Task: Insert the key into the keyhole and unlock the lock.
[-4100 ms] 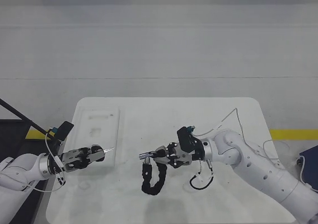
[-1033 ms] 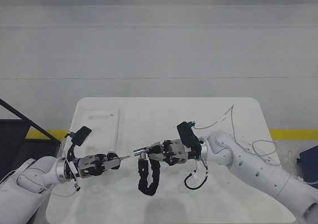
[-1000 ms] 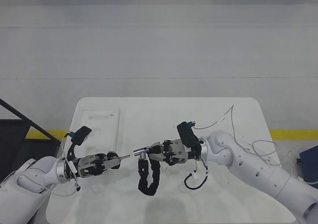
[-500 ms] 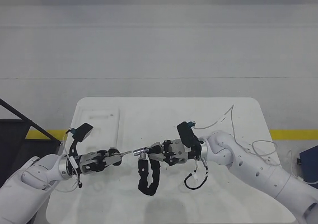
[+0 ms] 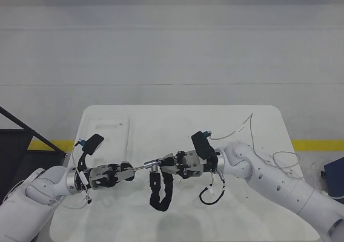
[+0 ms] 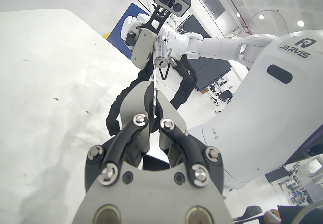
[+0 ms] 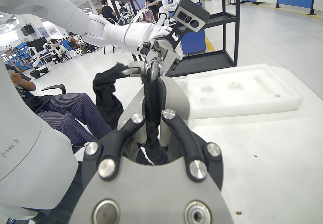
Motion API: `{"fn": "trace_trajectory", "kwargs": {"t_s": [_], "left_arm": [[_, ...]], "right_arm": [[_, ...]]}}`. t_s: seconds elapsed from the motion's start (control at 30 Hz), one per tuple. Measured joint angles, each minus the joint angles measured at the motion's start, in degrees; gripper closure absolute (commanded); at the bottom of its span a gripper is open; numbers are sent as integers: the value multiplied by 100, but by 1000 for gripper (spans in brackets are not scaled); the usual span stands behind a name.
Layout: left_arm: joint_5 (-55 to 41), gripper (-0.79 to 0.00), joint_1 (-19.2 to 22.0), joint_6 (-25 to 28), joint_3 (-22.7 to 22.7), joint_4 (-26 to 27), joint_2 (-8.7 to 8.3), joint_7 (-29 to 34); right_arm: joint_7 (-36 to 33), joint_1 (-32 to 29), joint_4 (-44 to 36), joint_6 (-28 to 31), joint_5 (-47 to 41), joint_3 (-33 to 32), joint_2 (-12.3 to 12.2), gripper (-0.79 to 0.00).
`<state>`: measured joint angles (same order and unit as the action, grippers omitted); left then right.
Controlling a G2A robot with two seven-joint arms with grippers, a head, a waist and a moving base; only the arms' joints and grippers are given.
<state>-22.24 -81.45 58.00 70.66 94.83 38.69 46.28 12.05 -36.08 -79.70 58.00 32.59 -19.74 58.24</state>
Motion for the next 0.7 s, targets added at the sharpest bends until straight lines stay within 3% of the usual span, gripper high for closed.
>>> {"fn": "trace_trajectory", "kwargs": {"t_s": [0.7], "left_arm": [[25, 0, -146, 0, 215, 92, 59, 0]], "right_arm": [[0, 0, 0, 0, 0, 0, 0, 0]]}}
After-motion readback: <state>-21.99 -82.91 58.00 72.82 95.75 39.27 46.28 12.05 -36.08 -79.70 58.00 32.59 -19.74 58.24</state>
